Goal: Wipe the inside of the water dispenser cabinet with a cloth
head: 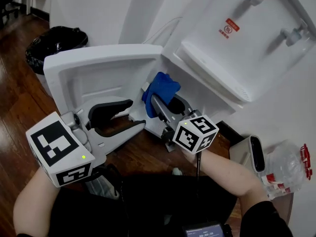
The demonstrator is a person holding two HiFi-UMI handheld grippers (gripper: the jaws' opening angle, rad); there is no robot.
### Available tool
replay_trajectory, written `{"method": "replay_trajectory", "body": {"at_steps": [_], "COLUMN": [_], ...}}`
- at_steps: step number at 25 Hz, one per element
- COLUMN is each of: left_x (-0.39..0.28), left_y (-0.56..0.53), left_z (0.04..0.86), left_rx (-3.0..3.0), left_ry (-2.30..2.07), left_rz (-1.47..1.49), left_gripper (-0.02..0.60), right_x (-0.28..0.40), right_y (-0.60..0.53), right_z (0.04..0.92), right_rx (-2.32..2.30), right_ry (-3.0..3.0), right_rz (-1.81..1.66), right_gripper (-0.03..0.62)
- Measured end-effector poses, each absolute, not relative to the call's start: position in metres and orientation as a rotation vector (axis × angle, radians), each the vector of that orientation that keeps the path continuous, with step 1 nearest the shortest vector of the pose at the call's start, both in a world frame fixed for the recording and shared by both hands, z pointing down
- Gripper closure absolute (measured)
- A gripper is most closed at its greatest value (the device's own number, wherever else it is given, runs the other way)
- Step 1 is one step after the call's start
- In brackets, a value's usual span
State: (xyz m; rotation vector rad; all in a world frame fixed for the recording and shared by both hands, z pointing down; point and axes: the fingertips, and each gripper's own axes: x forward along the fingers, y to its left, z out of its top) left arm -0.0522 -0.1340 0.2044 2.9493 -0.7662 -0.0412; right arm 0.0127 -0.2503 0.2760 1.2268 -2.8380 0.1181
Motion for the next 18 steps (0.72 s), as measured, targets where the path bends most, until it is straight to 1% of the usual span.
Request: {"method": "replay_trajectory", "body": {"at_steps": [2, 4, 9, 11, 15, 18], "left_x": [-0.056, -0.056, -0.053, -0.056, -0.059, -0.057], "left_y": [-0.137, -0.137, -0.132, -0.136, -0.143, -0.143], "left_z": [0.202, 0.203, 0.204, 0.201, 0.206, 0.208], "left_rx": [2.932, 2.922, 2.941, 2.937, 2.907, 2.896], "left_ry": [-0.785, -0.791, -0.771, -0.781, -0.813, -0.808], "left_rz": [-0.071, -0.07, -0.051, -0.06, -0.053, -0.056], "left_gripper": [0.385, 0.388, 0.39, 0.39, 0.394, 0.396], "right_x": [0.005, 0.006, 0.02, 0.018, 0.014, 0.014], "right_y": [-0.256, -0.269, -0.287, -0.291, -0.294, -0.295], "right_z": [0.241, 0.226, 0.243, 0.269, 0.362, 0.417], "right_rx": [1.234, 1.282, 1.409, 1.391, 1.311, 1.292], "right_ry": [-2.898, -2.895, -2.858, -2.819, -2.639, -2.55], "right_rz": [0.024, -0.025, 0.034, 0.07, 0.128, 0.084], "right_gripper": [0.456, 0.456, 0.459, 0.461, 0.461, 0.459]}}
